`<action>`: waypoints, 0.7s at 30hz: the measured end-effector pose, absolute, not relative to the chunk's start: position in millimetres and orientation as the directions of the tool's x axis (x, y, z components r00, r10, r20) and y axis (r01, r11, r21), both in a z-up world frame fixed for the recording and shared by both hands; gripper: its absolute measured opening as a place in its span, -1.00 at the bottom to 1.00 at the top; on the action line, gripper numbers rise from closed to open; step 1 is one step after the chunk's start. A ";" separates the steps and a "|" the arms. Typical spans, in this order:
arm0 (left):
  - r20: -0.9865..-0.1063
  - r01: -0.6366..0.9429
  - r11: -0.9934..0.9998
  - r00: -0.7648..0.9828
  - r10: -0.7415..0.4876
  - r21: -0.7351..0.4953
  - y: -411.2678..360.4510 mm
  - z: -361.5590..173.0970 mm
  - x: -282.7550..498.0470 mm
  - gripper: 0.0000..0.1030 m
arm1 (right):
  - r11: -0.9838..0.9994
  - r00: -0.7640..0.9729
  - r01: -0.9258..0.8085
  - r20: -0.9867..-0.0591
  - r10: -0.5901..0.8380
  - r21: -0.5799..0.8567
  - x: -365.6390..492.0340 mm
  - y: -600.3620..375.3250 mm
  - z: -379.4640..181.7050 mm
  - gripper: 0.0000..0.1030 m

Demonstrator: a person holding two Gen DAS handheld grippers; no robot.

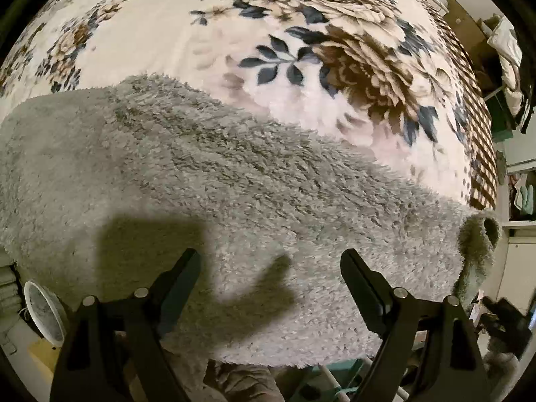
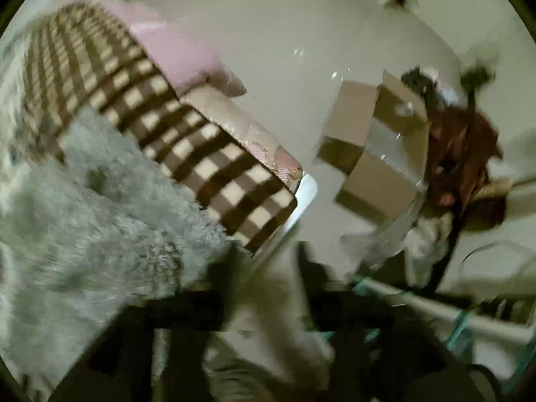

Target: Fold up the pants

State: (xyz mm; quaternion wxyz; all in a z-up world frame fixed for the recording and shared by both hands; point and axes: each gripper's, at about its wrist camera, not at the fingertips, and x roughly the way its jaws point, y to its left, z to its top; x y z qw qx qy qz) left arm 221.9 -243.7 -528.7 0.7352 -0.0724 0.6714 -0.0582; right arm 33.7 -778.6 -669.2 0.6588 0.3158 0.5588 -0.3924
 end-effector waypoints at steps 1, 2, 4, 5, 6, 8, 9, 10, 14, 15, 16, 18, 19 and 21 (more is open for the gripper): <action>-0.979 -0.011 0.983 0.092 -0.182 -0.184 -243.9 -528.6 221.4 0.65 | 0.493 0.121 0.869 -0.979 -0.164 0.025 27.8 -772.2 -657.9 -0.02; -0.979 -0.012 0.983 0.090 -0.181 -0.183 -244.8 -529.2 221.1 0.65 | 0.522 0.170 0.851 -0.971 -0.166 0.059 30.4 -766.6 -647.1 0.05; -0.980 -0.014 0.983 0.082 -0.181 -0.183 -248.6 -531.6 221.2 0.65 | 0.648 0.260 0.753 -0.957 -0.130 0.117 45.2 -740.1 -631.5 0.42; -0.980 -0.013 0.983 0.076 -0.183 -0.184 -249.9 -532.6 220.5 0.65 | 0.692 0.274 0.711 -0.955 -0.109 0.125 56.0 -731.4 -631.3 0.66; -0.980 -0.011 0.982 0.070 -0.185 -0.186 -251.9 -533.4 220.0 0.65 | 0.757 0.254 0.647 -0.962 -0.098 0.094 70.2 -716.2 -637.0 0.73; -0.980 0.000 0.982 0.066 -0.190 -0.190 -256.1 -532.6 219.1 0.65 | 0.786 0.208 0.615 -0.974 -0.094 0.055 84.2 -704.1 -651.9 0.73; -0.979 0.006 0.982 0.068 -0.190 -0.190 -257.1 -532.1 218.7 0.65 | 0.776 0.198 0.628 -0.977 -0.079 0.064 88.5 -708.4 -663.1 0.73; -0.979 0.013 0.982 0.070 -0.191 -0.190 -258.6 -531.2 218.5 0.65 | 0.757 0.190 0.649 -0.980 -0.056 0.083 89.2 -714.2 -671.8 0.73; -0.979 0.026 0.982 0.072 -0.191 -0.189 -261.0 -531.2 218.4 0.65 | 0.659 0.241 0.728 -0.970 0.013 0.190 89.0 -737.4 -683.0 -0.82; -0.979 0.024 0.981 0.072 -0.192 -0.191 -260.9 -531.8 218.5 0.65 | 0.641 0.249 0.747 -0.968 -0.027 0.174 85.6 -739.2 -675.9 -0.83; -0.979 0.021 0.982 0.072 -0.191 -0.190 -261.0 -532.7 218.6 0.65 | 0.621 0.271 0.762 -0.961 -0.052 0.181 81.0 -741.9 -669.7 -0.83; -0.979 0.011 0.981 0.067 -0.195 -0.194 -261.2 -534.8 218.7 0.65 | 0.557 0.273 0.812 -0.957 -0.102 0.173 65.6 -753.9 -659.6 -0.83; -0.978 0.007 0.981 0.065 -0.196 -0.196 -262.0 -535.7 218.8 0.65 | 0.511 0.254 0.843 -0.961 -0.109 0.165 56.0 -762.5 -661.5 -0.83; -0.978 0.007 0.980 0.065 -0.198 -0.198 -265.0 -536.5 219.2 0.65 | 0.441 0.173 0.888 -0.983 -0.065 0.127 43.0 -778.8 -679.6 -0.72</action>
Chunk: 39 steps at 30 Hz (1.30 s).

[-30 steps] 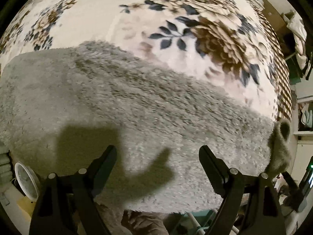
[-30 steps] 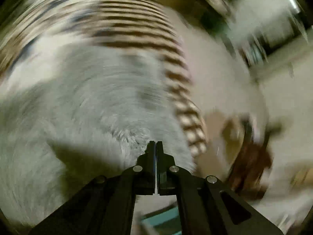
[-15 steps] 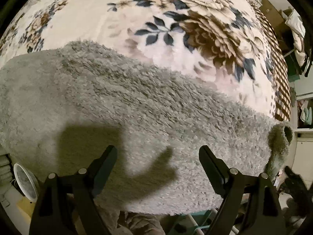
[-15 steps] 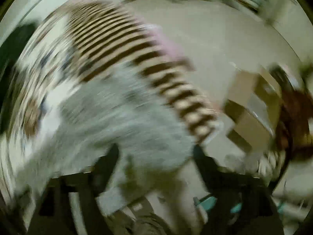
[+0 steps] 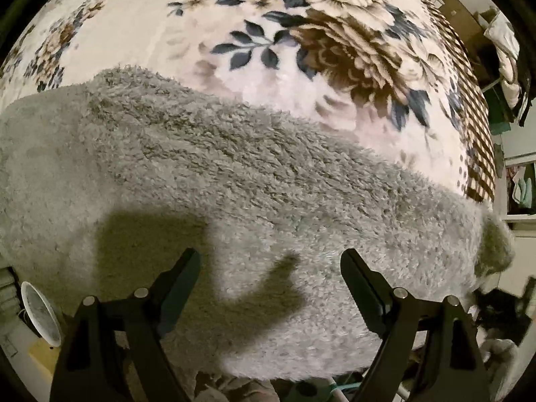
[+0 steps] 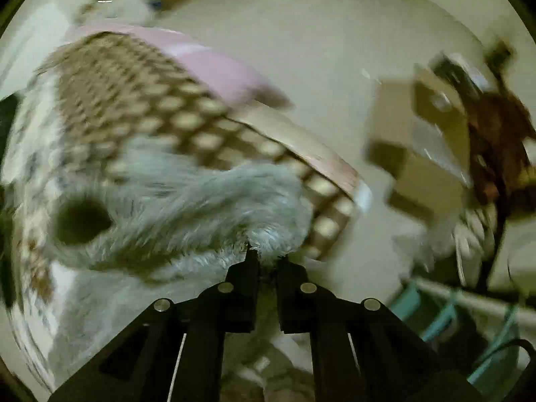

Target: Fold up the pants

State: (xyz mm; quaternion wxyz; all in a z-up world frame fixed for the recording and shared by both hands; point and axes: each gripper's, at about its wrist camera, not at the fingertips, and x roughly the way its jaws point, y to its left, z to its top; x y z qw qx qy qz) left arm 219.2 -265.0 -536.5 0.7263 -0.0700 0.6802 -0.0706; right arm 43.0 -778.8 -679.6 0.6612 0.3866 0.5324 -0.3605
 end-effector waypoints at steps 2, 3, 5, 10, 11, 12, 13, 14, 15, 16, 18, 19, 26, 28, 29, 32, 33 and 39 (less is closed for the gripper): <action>-0.977 0.015 0.979 0.066 -0.203 -0.202 -267.1 -536.0 219.8 0.65 | 0.385 0.081 0.919 -0.996 0.032 0.087 32.9 -789.4 -703.7 -0.39; -0.976 0.023 0.979 0.070 -0.204 -0.203 -268.6 -535.0 220.2 0.65 | 0.368 0.077 0.926 -0.996 0.045 0.088 27.8 -791.5 -705.5 -0.11; -0.976 0.038 0.979 0.078 -0.202 -0.200 -270.5 -533.9 221.0 0.65 | 0.363 0.122 0.924 -0.992 0.017 0.120 23.9 -790.8 -692.4 0.11; -0.977 0.033 0.978 0.064 -0.206 -0.204 -272.7 -539.7 223.3 0.65 | 0.443 0.241 0.878 -0.967 -0.084 0.180 37.3 -791.5 -637.7 0.30; -0.976 0.032 0.978 0.060 -0.207 -0.205 -273.9 -540.6 223.5 0.65 | 0.476 0.252 0.862 -0.962 -0.103 0.175 46.5 -789.9 -627.9 0.30; -0.976 0.032 0.977 0.057 -0.210 -0.209 -275.6 -541.4 223.9 0.65 | 0.517 0.259 0.840 -0.959 -0.115 0.165 60.8 -790.1 -618.6 0.30; -0.975 0.035 0.977 0.057 -0.214 -0.212 -277.5 -541.5 223.8 0.65 | 0.543 0.259 0.826 -0.958 -0.126 0.152 73.3 -793.9 -613.4 0.30; -0.974 0.041 0.976 0.059 -0.218 -0.216 -280.2 -541.2 224.1 0.65 | 0.565 0.260 0.813 -0.956 -0.134 0.142 88.2 -797.8 -610.6 0.30; -0.973 0.049 0.974 0.061 -0.223 -0.220 -283.7 -540.6 224.5 0.65 | 0.589 0.277 0.792 -0.954 -0.116 0.158 107.9 -800.5 -606.2 0.31; -0.972 0.055 0.973 0.063 -0.228 -0.225 -287.2 -540.2 224.8 0.65 | 0.601 0.284 0.780 -0.955 -0.090 0.176 124.6 -814.8 -615.9 0.31; -0.968 0.066 0.969 0.064 -0.242 -0.238 -296.0 -538.5 225.6 0.65 | 0.602 0.301 0.764 -0.954 -0.012 0.233 156.8 -828.9 -624.3 0.31; -0.966 0.070 0.967 0.064 -0.250 -0.245 -300.7 -537.5 225.4 0.65 | 0.598 0.286 0.764 -0.958 0.025 0.243 169.4 -837.2 -633.6 0.31; -0.958 0.122 0.955 0.065 -0.279 -0.270 -336.5 -532.7 221.1 0.65 | 0.617 0.115 0.728 -0.941 0.319 0.298 225.8 -845.2 -715.1 -0.34; -0.956 0.136 0.951 0.062 -0.287 -0.277 -345.3 -531.7 219.9 0.65 | 0.691 0.094 0.690 -0.973 0.212 0.217 230.2 -833.3 -702.5 -0.81; -0.955 0.144 0.949 0.061 -0.292 -0.281 -349.1 -530.7 219.1 0.65 | 0.691 0.109 0.704 -0.987 0.120 0.162 226.9 -833.7 -690.0 -0.83; -0.951 0.169 0.943 0.066 -0.301 -0.287 -359.0 -526.4 216.7 0.65 | 0.623 0.136 0.774 -0.991 0.012 0.114 211.5 -848.8 -675.3 -0.95; -0.950 0.178 0.941 0.066 -0.305 -0.289 -362.3 -524.7 216.1 0.65 | 0.611 0.135 0.784 -0.991 0.011 0.113 207.5 -854.3 -675.3 -0.98; -0.948 0.199 0.934 0.059 -0.314 -0.297 -371.1 -522.9 213.8 0.65 | 0.585 0.261 0.771 -0.963 0.069 0.251 161.1 -861.5 -643.5 0.26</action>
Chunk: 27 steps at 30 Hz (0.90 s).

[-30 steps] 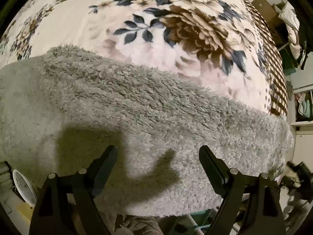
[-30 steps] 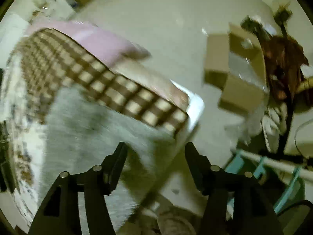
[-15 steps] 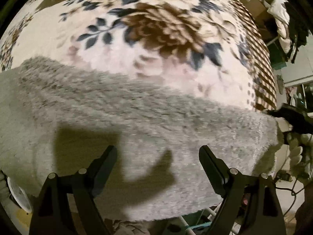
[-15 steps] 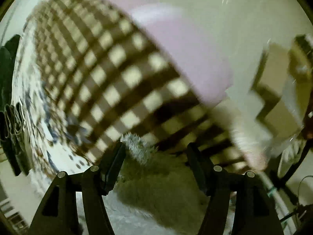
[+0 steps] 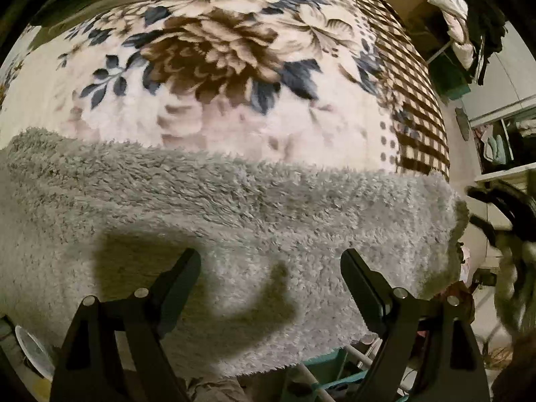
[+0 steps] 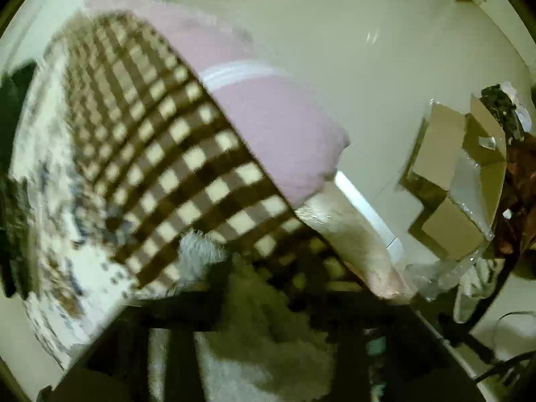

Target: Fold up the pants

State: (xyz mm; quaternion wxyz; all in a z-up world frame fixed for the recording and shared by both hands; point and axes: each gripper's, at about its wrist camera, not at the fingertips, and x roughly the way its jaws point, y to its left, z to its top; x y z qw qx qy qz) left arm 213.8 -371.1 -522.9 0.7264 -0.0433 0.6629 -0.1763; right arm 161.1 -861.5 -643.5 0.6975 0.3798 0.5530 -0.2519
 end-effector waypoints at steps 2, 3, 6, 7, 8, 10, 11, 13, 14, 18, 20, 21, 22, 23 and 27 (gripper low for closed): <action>-0.948 0.194 0.935 0.050 -0.313 -0.298 -371.0 -523.8 213.5 0.65 | 0.549 0.309 0.786 -0.950 0.047 0.283 127.6 -856.3 -627.3 0.27; -0.948 0.188 0.935 0.045 -0.315 -0.302 -370.1 -524.1 213.7 0.65 | 0.525 0.309 0.803 -0.950 0.039 0.282 106.7 -851.2 -623.9 0.30; -0.948 0.183 0.935 0.041 -0.317 -0.305 -369.1 -523.3 211.8 0.65 | 0.466 0.291 0.832 -0.952 0.094 0.300 59.5 -837.5 -644.0 0.34; -0.948 0.187 0.934 0.040 -0.317 -0.305 -369.6 -522.3 211.2 0.65 | 0.461 0.277 0.836 -0.954 0.117 0.300 51.1 -830.5 -657.1 0.34; -0.948 0.192 0.933 0.040 -0.316 -0.303 -369.6 -521.4 210.5 0.65 | 0.455 0.266 0.839 -0.954 0.137 0.299 43.0 -822.5 -667.5 0.31; -0.949 0.202 0.933 0.045 -0.313 -0.298 -369.3 -516.8 209.4 0.65 | 0.444 0.294 0.839 -0.948 0.119 0.316 33.6 -802.8 -676.6 -0.54; -0.950 0.205 0.934 0.053 -0.309 -0.292 -368.6 -512.9 209.0 0.65 | 0.445 0.310 0.843 -0.949 0.058 0.302 31.5 -792.6 -672.1 -0.82; -0.951 0.205 0.937 0.066 -0.302 -0.284 -365.2 -507.7 208.2 0.65 | 0.509 0.336 0.823 -0.939 -0.080 0.251 39.5 -760.8 -654.6 -0.82; -0.951 0.198 0.939 0.070 -0.301 -0.283 -362.4 -504.9 208.4 0.65 | 0.563 0.352 0.794 -0.928 -0.120 0.228 45.6 -744.0 -642.3 -0.82; -0.950 0.162 0.943 0.069 -0.305 -0.291 -351.3 -499.0 210.3 0.65 | 0.789 0.414 0.590 -0.904 -0.109 0.175 72.5 -651.6 -619.1 -0.82; -0.951 0.154 0.945 0.069 -0.301 -0.288 -347.7 -497.9 211.7 0.65 | 0.890 0.403 0.430 -0.914 -0.037 0.154 84.2 -614.7 -621.6 -0.82; -0.951 0.153 0.945 0.070 -0.301 -0.288 -346.7 -497.6 212.7 0.65 | 0.933 0.383 0.325 -0.924 0.017 0.152 88.5 -595.2 -626.0 -0.81; -0.951 0.153 0.946 0.073 -0.299 -0.286 -345.4 -497.3 213.7 0.65 | 0.951 0.359 0.259 -0.931 0.068 0.169 92.4 -584.5 -630.2 -0.80; -0.952 0.154 0.947 0.076 -0.296 -0.282 -344.7 -497.2 215.2 0.65 | 0.959 0.335 0.211 -0.936 0.112 0.191 89.9 -579.2 -632.7 -0.68; -0.951 0.140 0.948 0.087 -0.298 -0.285 -339.9 -497.4 220.1 0.65 | 0.878 0.420 0.324 -0.885 0.200 0.352 66.9 -626.9 -619.0 0.04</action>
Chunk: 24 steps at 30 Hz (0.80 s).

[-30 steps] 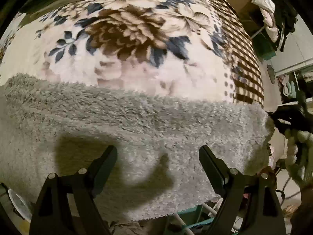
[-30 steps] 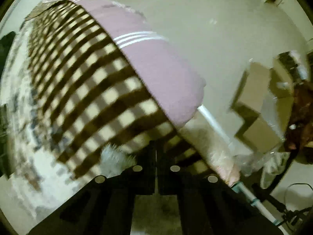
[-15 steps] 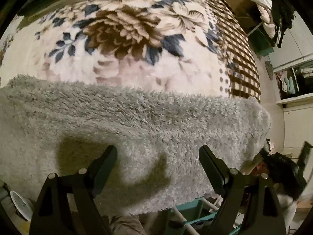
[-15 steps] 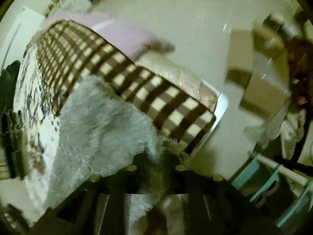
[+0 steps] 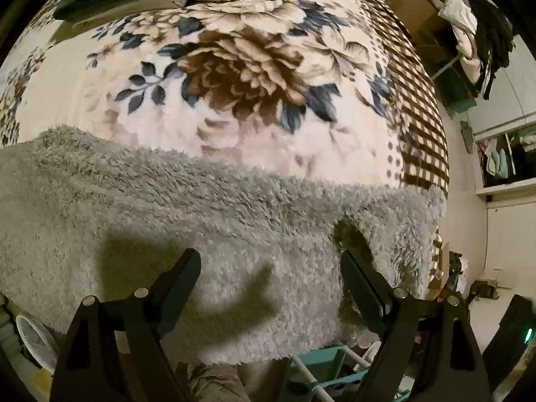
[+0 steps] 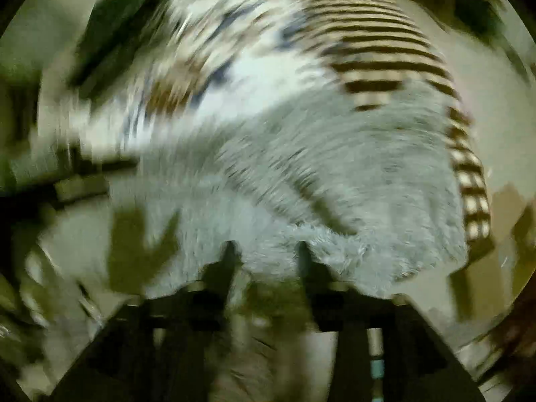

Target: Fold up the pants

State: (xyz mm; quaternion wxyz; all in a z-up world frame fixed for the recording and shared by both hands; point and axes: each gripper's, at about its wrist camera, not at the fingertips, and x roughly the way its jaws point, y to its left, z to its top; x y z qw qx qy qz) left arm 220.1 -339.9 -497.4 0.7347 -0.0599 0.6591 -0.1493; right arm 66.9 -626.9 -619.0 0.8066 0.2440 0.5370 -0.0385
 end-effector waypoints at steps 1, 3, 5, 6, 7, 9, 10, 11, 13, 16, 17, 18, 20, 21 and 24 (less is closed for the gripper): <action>-0.950 0.136 0.948 0.087 -0.299 -0.286 -339.9 -498.4 220.9 0.65 | 0.830 0.452 0.405 -0.873 0.183 0.383 57.8 -650.5 -616.7 0.05; -0.949 0.126 0.948 0.084 -0.305 -0.294 -340.7 -500.7 221.6 0.65 | 0.669 0.456 0.629 -0.885 0.096 0.397 33.3 -710.1 -628.5 0.05; -0.947 0.124 0.945 0.071 -0.313 -0.303 -344.2 -503.4 221.5 0.65 | 0.488 0.425 0.774 -0.902 0.071 0.403 12.4 -755.1 -654.4 0.05; -0.946 0.127 0.944 0.069 -0.316 -0.306 -345.5 -503.5 221.1 0.65 | 0.385 0.403 0.829 -0.911 0.094 0.406 1.5 -777.1 -674.8 0.05; -0.946 0.133 0.943 0.069 -0.316 -0.305 -347.4 -503.3 220.3 0.65 | 0.308 0.392 0.857 -0.911 0.127 0.412 -4.6 -791.1 -692.3 0.05; -0.946 0.153 0.940 0.067 -0.317 -0.304 -353.0 -503.0 218.7 0.65 | 0.196 0.395 0.879 -0.895 0.207 0.434 -7.5 -808.6 -727.9 0.05; -0.946 0.158 0.940 0.066 -0.317 -0.304 -354.7 -503.3 218.5 0.65 | 0.188 0.401 0.877 -0.889 0.223 0.443 -5.2 -810.8 -735.9 0.05; -0.947 0.166 0.939 0.064 -0.315 -0.302 -357.1 -503.4 217.9 0.65 | 0.204 0.410 0.867 -0.883 0.227 0.455 1.8 -808.6 -740.9 0.02; -0.948 0.174 0.938 0.061 -0.313 -0.299 -360.7 -504.5 217.8 0.65 | 0.266 0.408 0.858 -0.898 0.163 0.438 14.2 -799.9 -733.4 -0.61; -0.950 0.182 0.939 0.058 -0.308 -0.293 -364.4 -505.5 219.1 0.65 | 0.403 0.445 0.821 -0.896 -0.004 0.406 28.8 -773.8 -693.3 -0.77; -0.950 0.180 0.939 0.058 -0.307 -0.293 -365.2 -505.8 219.4 0.65 | 0.490 0.472 0.778 -0.881 -0.040 0.394 38.1 -759.0 -675.0 -0.77; -0.950 0.179 0.939 0.057 -0.308 -0.294 -365.6 -505.7 220.2 0.65 | 0.558 0.485 0.739 -0.873 -0.050 0.378 44.0 -745.8 -663.0 -0.77; -0.949 0.179 0.939 0.058 -0.309 -0.294 -367.1 -505.8 221.6 0.65 | 0.734 0.509 0.595 -0.861 -0.028 0.328 60.9 -706.3 -641.8 -0.77; -0.949 0.178 0.939 0.058 -0.309 -0.295 -368.0 -505.9 222.2 0.65 | 0.817 0.509 0.498 -0.861 -0.002 0.292 70.6 -683.4 -635.5 -0.77; -0.948 0.179 0.937 0.055 -0.314 -0.300 -371.1 -505.8 224.0 0.65 | 0.967 0.436 0.203 -0.898 0.054 0.157 80.5 -621.7 -633.4 -0.77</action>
